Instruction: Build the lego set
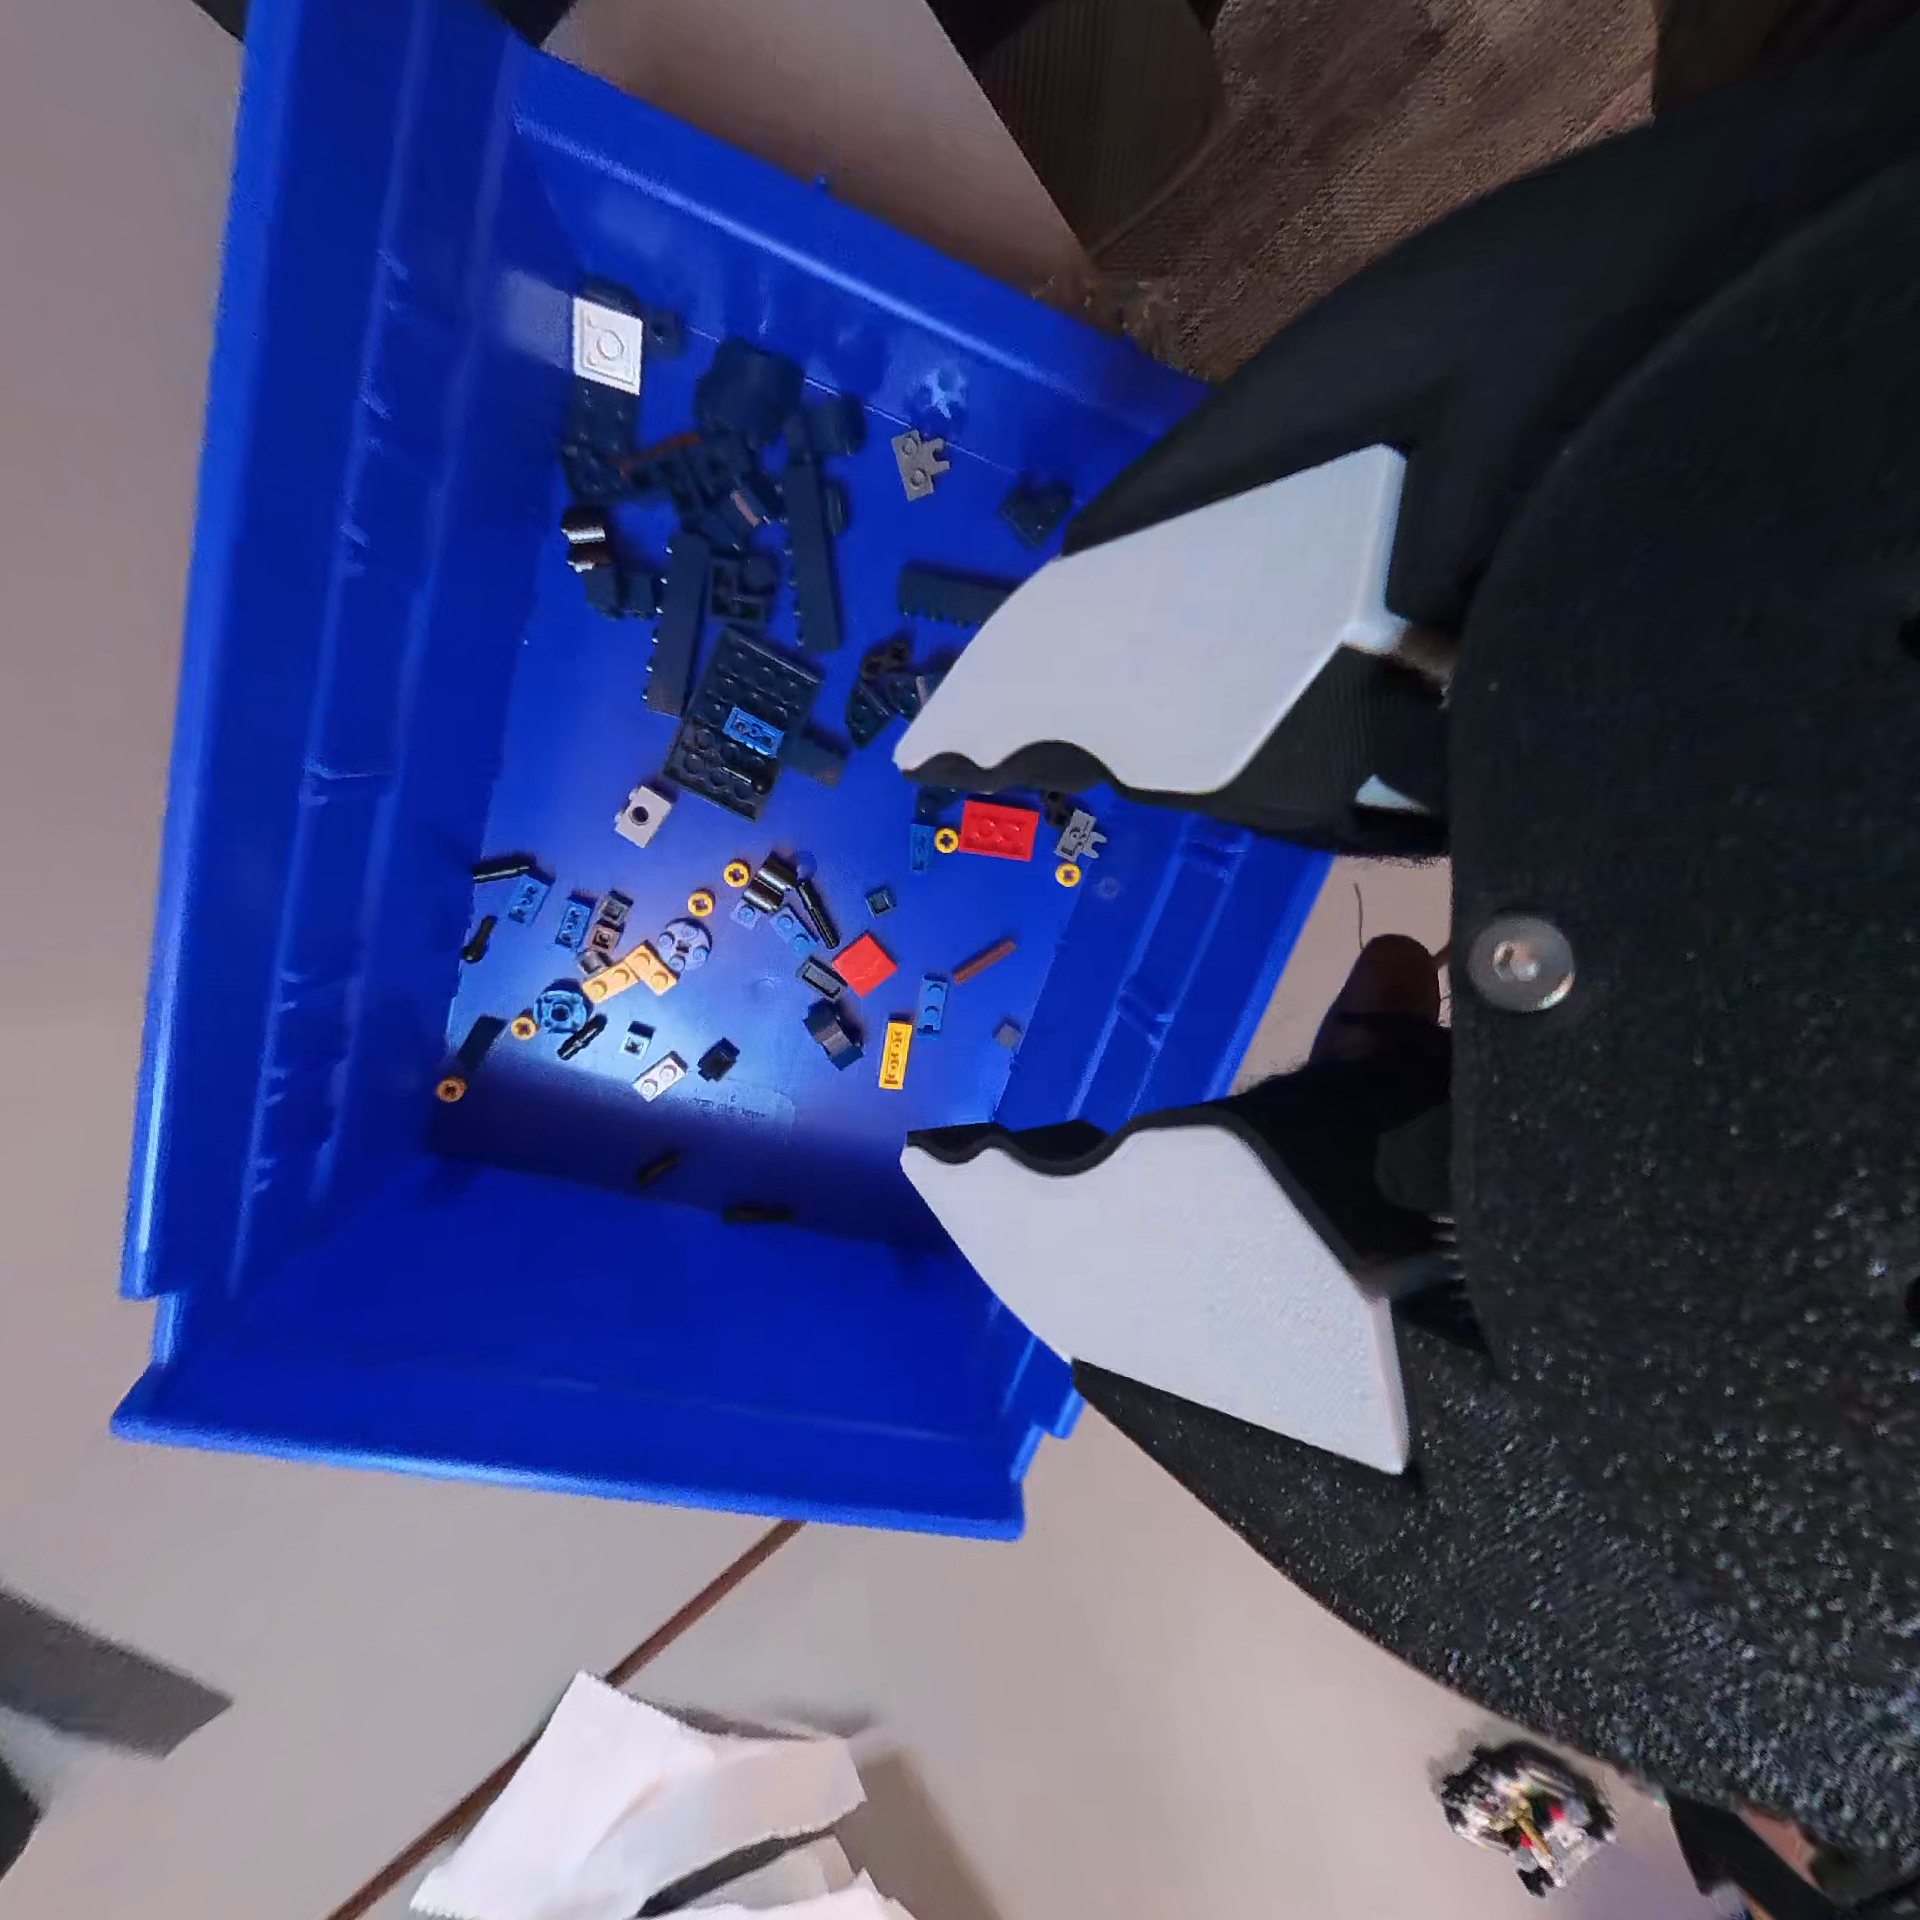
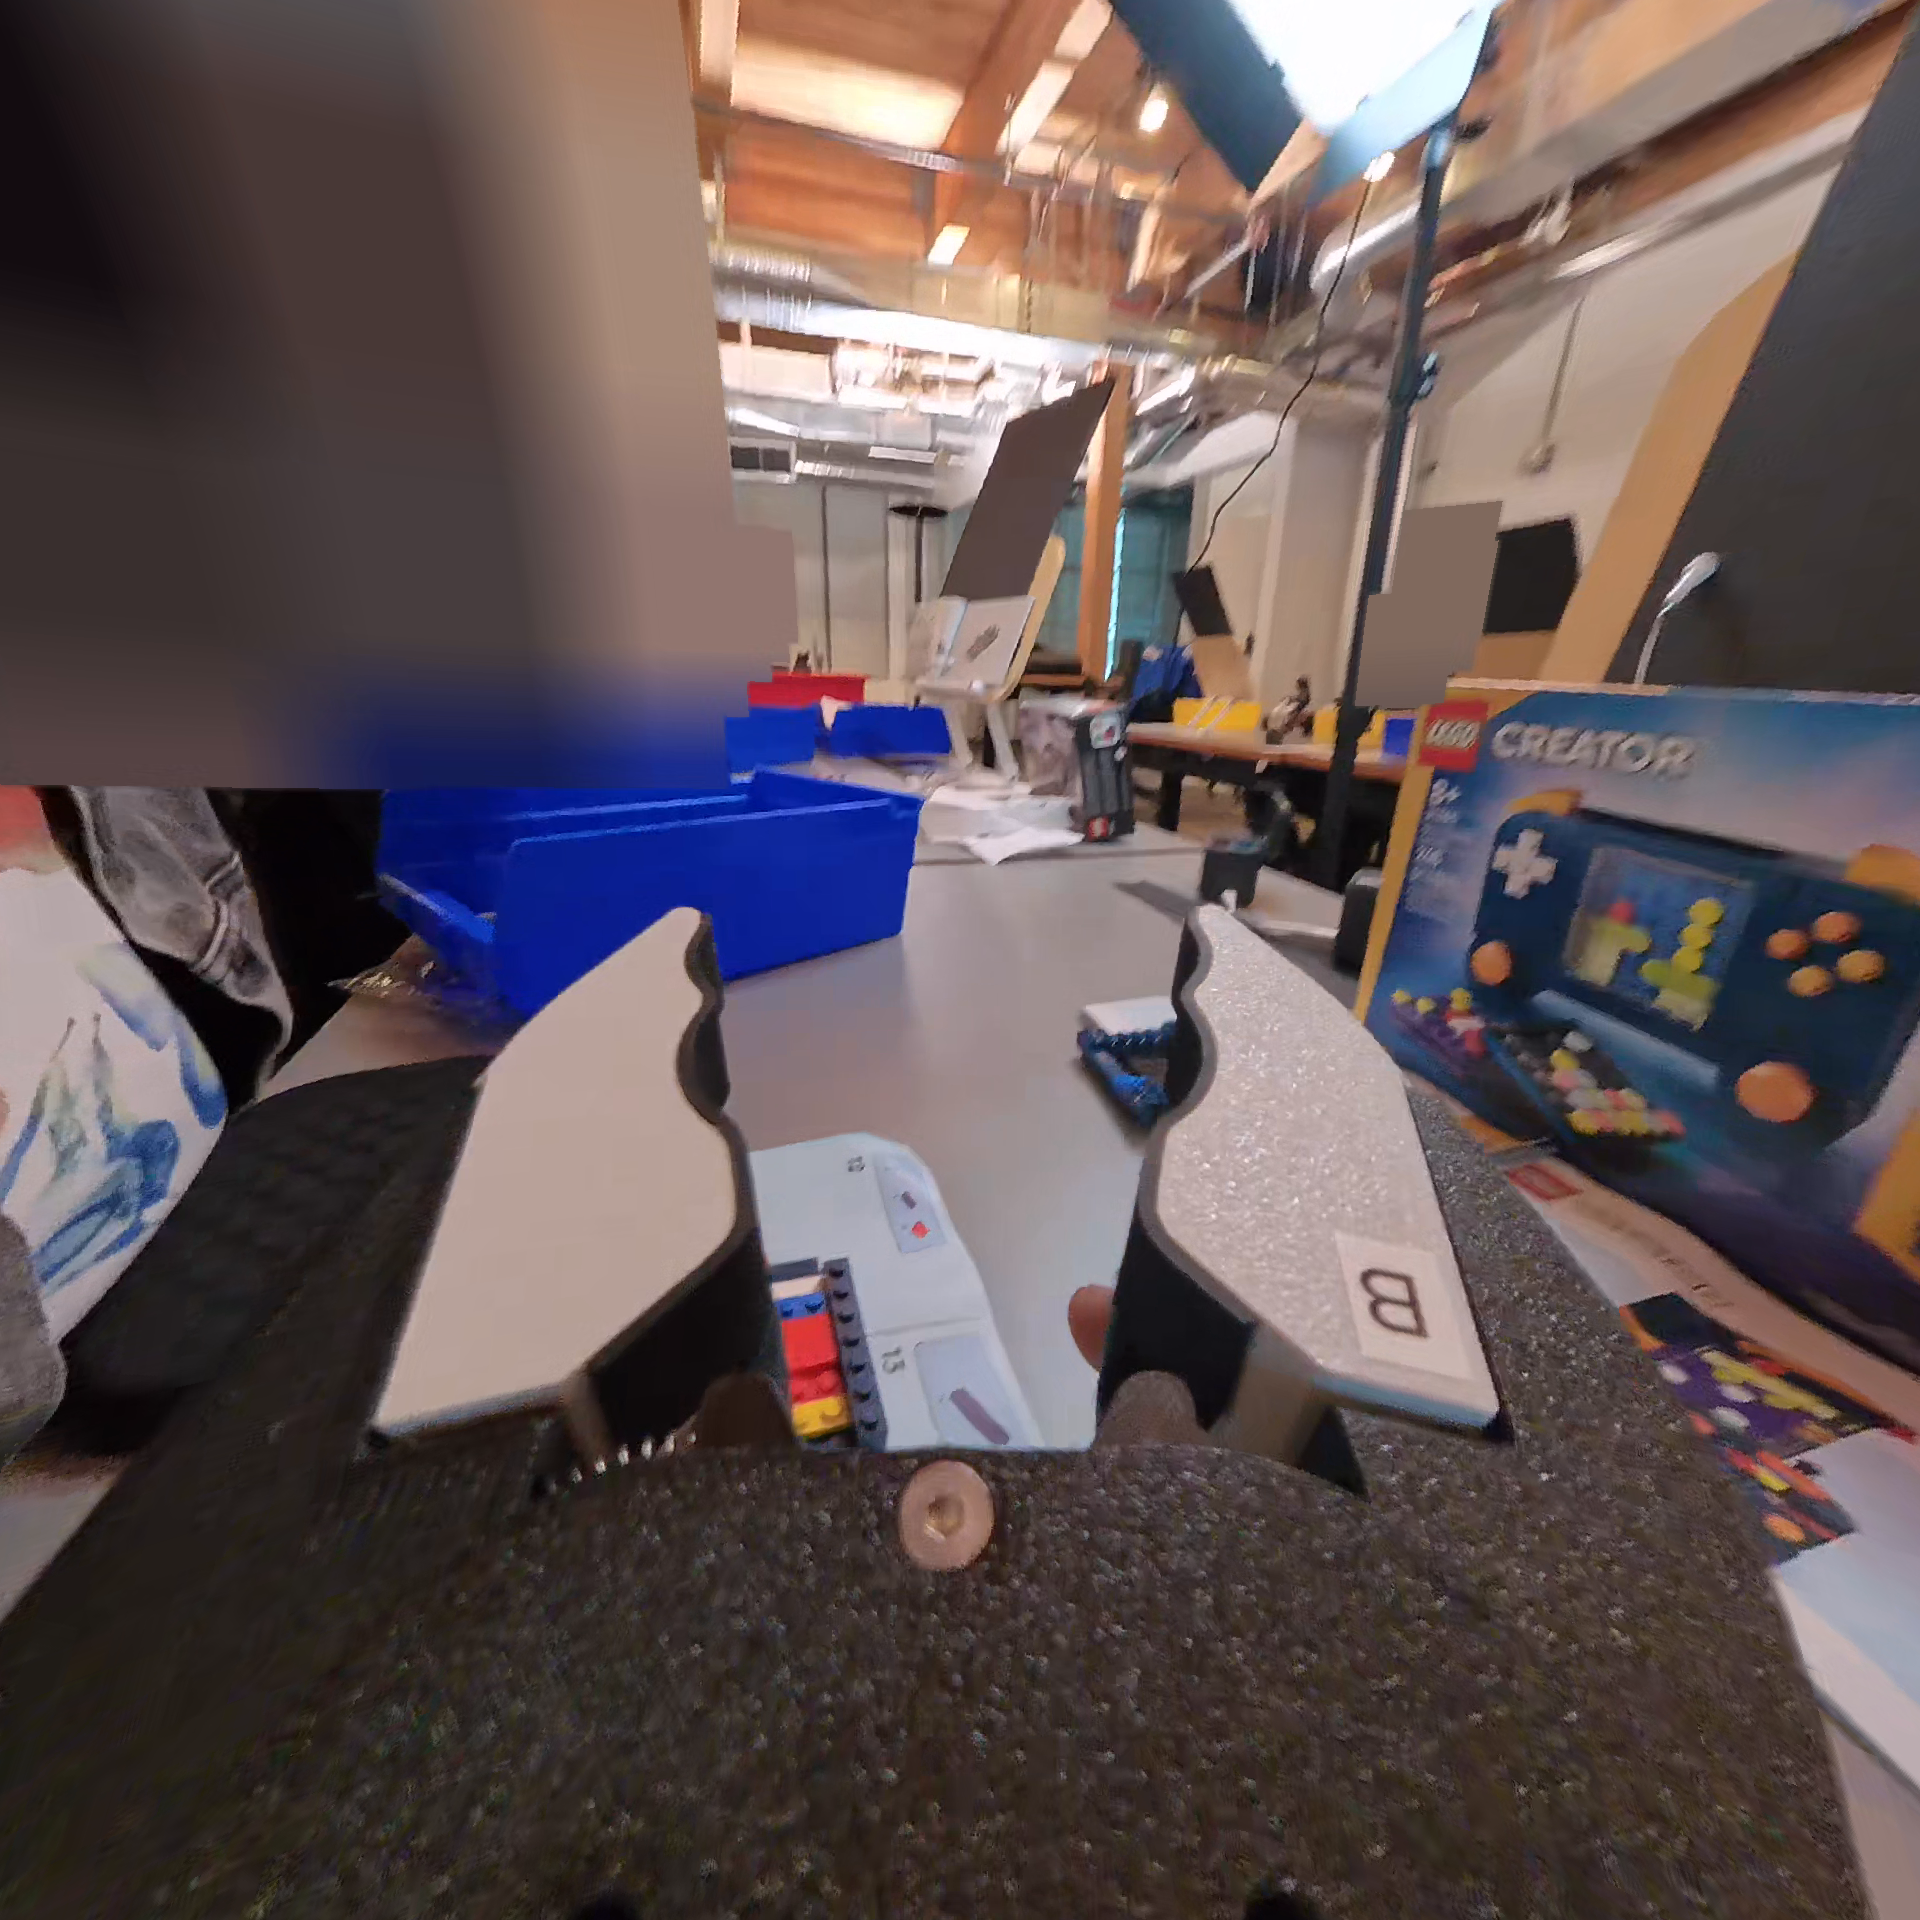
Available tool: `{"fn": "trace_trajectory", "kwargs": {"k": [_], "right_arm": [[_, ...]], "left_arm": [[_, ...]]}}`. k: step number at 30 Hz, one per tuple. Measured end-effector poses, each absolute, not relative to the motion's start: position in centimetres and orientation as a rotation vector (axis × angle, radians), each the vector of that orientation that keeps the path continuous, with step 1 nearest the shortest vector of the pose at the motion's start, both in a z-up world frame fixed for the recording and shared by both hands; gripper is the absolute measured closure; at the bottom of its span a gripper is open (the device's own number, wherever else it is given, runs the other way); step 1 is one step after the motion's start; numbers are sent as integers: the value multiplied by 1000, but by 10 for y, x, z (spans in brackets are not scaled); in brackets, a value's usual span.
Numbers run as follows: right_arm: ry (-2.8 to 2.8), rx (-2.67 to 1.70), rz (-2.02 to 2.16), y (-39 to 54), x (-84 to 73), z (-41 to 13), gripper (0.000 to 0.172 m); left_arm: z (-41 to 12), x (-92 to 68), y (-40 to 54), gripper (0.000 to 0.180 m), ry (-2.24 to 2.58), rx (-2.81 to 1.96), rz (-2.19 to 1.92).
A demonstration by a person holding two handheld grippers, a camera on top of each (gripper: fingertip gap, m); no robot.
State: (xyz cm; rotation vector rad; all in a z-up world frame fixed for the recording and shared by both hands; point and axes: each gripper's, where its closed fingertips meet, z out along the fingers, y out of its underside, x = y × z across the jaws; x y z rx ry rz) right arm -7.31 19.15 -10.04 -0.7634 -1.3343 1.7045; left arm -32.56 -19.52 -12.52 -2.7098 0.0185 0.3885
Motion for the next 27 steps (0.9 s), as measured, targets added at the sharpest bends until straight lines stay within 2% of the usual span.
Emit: {"fn": "trace_trajectory", "kwargs": {"k": [27], "right_arm": [[-1255, -804, 1736, 208, -76, -100, 88]], "left_arm": [[-159, -324, -192, 121, 102, -2742, 361]]}}
